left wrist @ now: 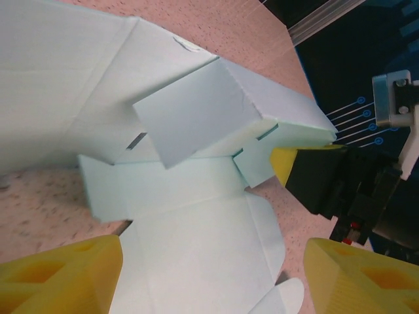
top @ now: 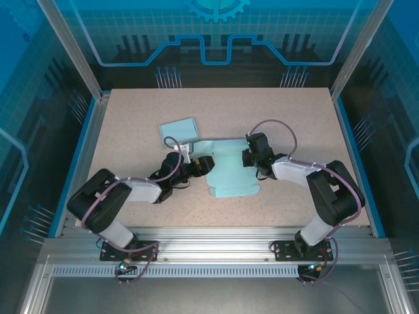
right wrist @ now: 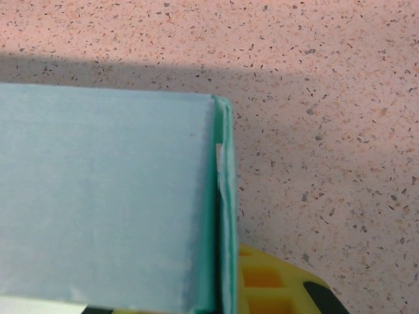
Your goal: Fold the paper box
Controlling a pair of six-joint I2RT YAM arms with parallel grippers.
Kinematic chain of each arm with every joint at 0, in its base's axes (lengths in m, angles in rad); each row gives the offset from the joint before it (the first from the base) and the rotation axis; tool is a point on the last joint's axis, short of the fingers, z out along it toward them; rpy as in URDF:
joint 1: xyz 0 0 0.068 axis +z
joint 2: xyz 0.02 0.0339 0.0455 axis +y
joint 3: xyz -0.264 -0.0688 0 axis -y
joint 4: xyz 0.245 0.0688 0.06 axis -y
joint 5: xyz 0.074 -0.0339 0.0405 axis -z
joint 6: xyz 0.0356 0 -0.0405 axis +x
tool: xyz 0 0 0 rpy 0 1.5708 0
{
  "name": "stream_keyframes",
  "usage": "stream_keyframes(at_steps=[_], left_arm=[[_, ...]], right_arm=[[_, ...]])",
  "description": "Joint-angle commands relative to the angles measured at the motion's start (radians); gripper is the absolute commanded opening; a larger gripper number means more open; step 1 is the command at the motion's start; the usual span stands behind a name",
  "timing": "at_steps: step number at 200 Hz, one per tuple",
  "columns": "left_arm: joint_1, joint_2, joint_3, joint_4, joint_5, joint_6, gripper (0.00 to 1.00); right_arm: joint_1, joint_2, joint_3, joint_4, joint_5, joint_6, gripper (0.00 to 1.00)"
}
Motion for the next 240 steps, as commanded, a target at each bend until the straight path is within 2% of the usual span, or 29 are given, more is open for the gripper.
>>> stream_keyframes(at_steps=[1, 26, 47, 73, 95, 113, 179, 240], left_arm=[[-0.006, -0.129, -0.024, -0.141, -0.085, 0.093, 0.74], [-0.002, -0.286, 0.019, -0.364, -0.228, 0.211, 0.73], [0.038, -0.341, 0.086, -0.518, -0.331, 0.290, 0.72], [0.148, -0.323, 0.146, -0.614, -0.340, 0.303, 0.68], [0.204, -0.252, 0.210, -0.659, -0.332, 0.320, 0.64], [0.215, -0.173, 0.253, -0.650, -0.320, 0.346, 0.59], [0.217, 0.087, 0.366, -0.544, -0.251, 0.397, 0.53], [0.195, 0.118, 0.352, -0.459, -0.108, 0.436, 0.52]], right_arm=[[0.019, 0.025, 0.019, -0.004, -0.018, 0.016, 0.07], [0.019, 0.031, 0.019, 0.002, -0.026, 0.015, 0.07], [0.019, 0.030, 0.017, 0.005, -0.032, 0.010, 0.07], [0.018, 0.028, 0.015, 0.005, -0.033, 0.004, 0.07], [0.019, 0.023, 0.008, 0.007, -0.036, 0.004, 0.07], [0.019, 0.020, 0.006, 0.007, -0.039, 0.004, 0.07], [0.021, 0.012, 0.002, 0.002, -0.047, 0.002, 0.07], [0.021, 0.023, 0.013, -0.012, -0.037, 0.002, 0.07]])
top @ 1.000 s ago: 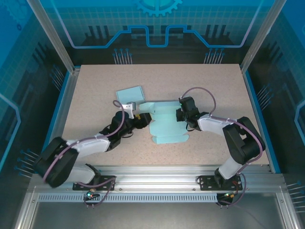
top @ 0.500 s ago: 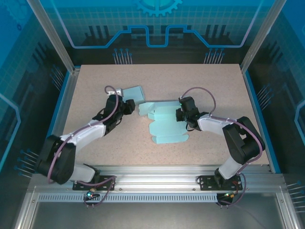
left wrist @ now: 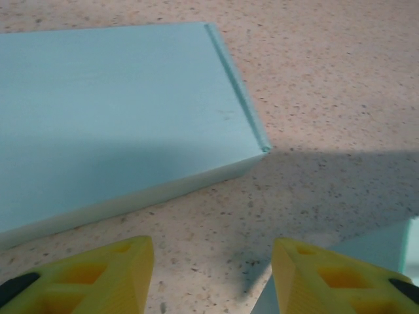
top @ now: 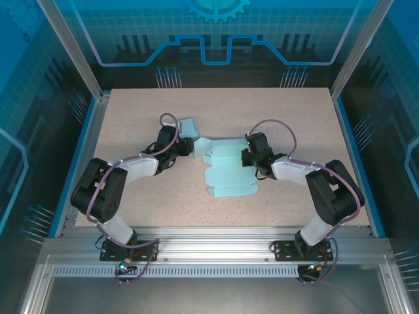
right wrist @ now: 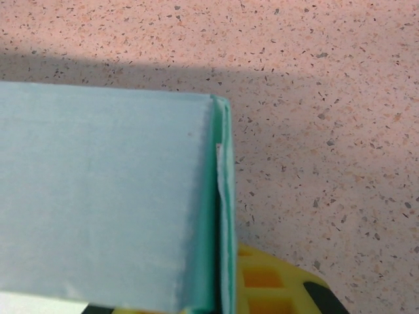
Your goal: Fold the paper box
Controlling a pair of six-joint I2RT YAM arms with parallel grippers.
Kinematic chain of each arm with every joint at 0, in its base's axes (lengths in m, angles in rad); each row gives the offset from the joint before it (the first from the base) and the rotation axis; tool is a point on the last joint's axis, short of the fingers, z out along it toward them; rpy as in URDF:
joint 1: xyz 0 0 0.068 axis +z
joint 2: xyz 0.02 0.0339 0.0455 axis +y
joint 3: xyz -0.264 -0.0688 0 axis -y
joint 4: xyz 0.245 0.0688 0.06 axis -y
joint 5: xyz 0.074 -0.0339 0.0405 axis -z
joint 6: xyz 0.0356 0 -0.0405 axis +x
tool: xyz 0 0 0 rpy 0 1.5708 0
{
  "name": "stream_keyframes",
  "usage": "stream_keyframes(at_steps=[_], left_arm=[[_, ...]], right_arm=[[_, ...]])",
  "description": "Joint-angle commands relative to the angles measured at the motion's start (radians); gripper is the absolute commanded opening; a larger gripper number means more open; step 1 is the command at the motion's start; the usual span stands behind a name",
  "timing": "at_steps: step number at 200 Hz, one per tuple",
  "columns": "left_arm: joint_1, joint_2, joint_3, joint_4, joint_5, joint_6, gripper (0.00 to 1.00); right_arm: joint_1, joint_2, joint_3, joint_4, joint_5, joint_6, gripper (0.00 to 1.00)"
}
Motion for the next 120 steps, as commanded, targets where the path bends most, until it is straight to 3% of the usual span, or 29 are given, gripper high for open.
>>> stream_keyframes(at_steps=[1, 64, 120], left_arm=[[-0.020, 0.001, 0.001, 0.048, 0.086, 0.046, 0.52], [-0.054, -0.024, -0.088, 0.139, 0.116, 0.059, 0.52], [-0.054, -0.008, -0.114, 0.239, 0.262, 0.178, 0.54]], right_arm=[[0.021, 0.015, 0.010, -0.027, -0.016, 0.007, 0.07], [0.021, 0.027, 0.024, -0.033, -0.015, 0.008, 0.07], [0.020, 0.035, 0.029, -0.028, -0.024, 0.005, 0.07]])
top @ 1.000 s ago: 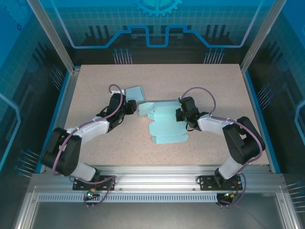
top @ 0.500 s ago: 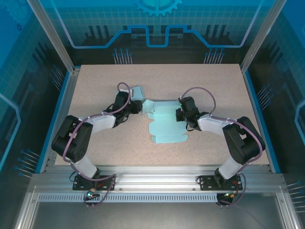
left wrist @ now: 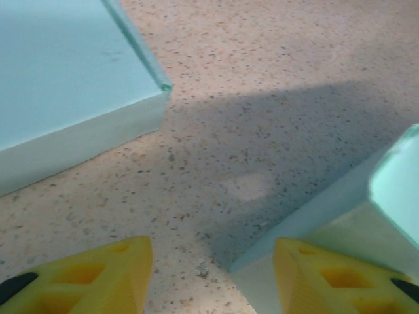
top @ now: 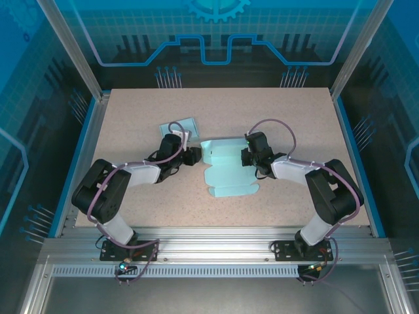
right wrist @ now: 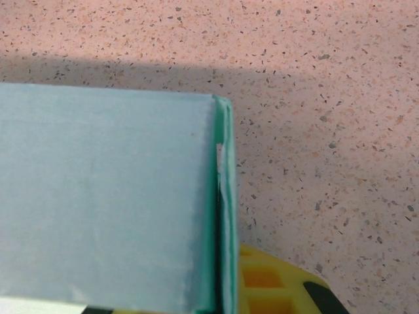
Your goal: Fold the paper box
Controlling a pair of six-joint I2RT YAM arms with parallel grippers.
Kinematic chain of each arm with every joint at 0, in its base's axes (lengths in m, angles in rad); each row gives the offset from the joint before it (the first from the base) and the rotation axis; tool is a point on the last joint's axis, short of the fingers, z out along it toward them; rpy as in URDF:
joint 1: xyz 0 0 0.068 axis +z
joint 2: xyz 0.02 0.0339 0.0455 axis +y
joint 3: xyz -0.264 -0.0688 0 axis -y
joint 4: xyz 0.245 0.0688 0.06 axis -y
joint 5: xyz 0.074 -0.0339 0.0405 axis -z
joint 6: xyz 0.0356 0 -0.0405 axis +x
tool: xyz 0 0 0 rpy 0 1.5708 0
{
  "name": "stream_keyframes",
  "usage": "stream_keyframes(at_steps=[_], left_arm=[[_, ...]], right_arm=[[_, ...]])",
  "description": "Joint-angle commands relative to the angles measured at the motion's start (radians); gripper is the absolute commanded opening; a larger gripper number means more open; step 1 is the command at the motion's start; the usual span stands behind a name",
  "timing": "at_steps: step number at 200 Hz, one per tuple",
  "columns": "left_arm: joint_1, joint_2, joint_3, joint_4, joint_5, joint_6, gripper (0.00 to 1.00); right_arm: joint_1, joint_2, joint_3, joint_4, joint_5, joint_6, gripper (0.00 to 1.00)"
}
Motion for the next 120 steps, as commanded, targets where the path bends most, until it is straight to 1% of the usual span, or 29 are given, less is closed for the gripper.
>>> stream_keyframes(at_steps=[1, 65, 96, 120], left_arm=[[-0.005, -0.007, -0.005, 0.084, 0.108, 0.087, 0.54], [-0.005, -0.009, 0.006, 0.053, 0.263, 0.208, 0.57], [-0.005, -0.005, 0.027, 0.018, 0.355, 0.284, 0.58], [-0.004, 0.016, 0.063, -0.009, 0.400, 0.337, 0.58]], right_arm=[[0.021, 0.027, 0.018, -0.026, -0.024, 0.004, 0.07], [0.020, 0.035, 0.033, -0.037, -0.034, -0.002, 0.07], [0.021, 0.039, 0.044, -0.044, -0.052, -0.021, 0.07], [0.021, 0.043, 0.050, -0.055, -0.066, -0.038, 0.07]])
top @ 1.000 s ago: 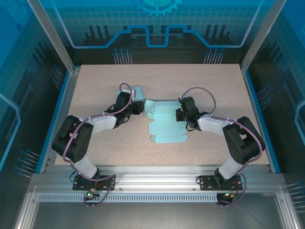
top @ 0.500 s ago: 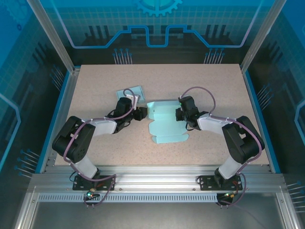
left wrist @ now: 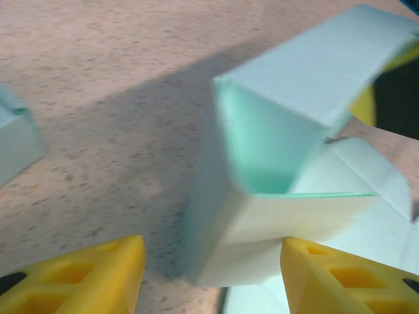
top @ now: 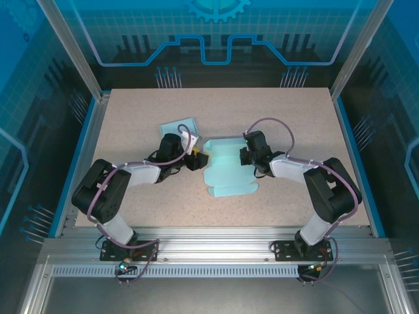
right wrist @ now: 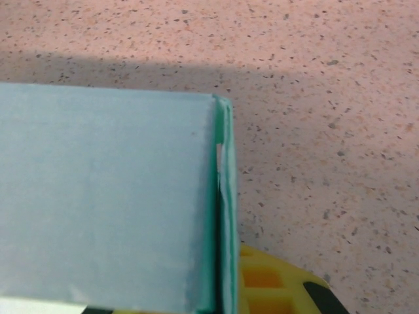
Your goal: Fold the paper box
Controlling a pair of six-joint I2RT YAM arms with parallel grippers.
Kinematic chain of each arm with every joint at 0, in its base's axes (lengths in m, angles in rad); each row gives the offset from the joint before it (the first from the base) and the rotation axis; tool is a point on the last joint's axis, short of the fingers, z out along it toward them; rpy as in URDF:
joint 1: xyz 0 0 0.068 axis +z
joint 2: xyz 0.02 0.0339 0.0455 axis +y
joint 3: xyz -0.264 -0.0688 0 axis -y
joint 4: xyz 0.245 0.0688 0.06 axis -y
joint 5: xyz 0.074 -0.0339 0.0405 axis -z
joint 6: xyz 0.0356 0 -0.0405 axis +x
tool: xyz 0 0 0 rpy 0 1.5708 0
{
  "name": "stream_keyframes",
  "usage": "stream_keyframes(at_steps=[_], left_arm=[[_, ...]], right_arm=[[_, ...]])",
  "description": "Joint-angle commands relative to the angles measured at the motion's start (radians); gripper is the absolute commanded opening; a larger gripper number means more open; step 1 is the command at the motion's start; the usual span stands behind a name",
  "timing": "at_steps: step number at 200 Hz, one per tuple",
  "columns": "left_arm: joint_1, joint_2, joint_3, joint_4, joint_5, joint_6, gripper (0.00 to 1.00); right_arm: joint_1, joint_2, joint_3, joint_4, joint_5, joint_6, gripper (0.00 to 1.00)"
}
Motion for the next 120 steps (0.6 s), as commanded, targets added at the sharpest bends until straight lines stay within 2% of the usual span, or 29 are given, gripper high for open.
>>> stream_keyframes(at_steps=[1, 30, 66, 76, 87, 120], left_arm=[[-0.004, 0.016, 0.058, -0.020, 0.132, 0.100, 0.58], [0.003, 0.064, 0.109, -0.037, 0.129, 0.101, 0.55], [0.005, 0.093, 0.134, -0.018, 0.080, 0.094, 0.40], [0.004, 0.091, 0.133, -0.013, 0.083, 0.096, 0.39], [0.004, 0.086, 0.132, -0.009, 0.104, 0.094, 0.40], [0.004, 0.061, 0.104, 0.042, 0.203, 0.044, 0.60]], right_arm=[[0.015, 0.021, 0.019, -0.041, -0.055, -0.026, 0.07], [0.015, 0.019, 0.018, -0.043, -0.064, -0.029, 0.07], [0.016, 0.027, 0.018, -0.049, -0.077, -0.028, 0.08], [0.016, 0.029, 0.018, -0.047, -0.080, -0.028, 0.07], [0.016, 0.030, 0.018, -0.046, -0.081, -0.028, 0.07], [0.017, 0.042, 0.019, -0.052, -0.080, -0.026, 0.07]])
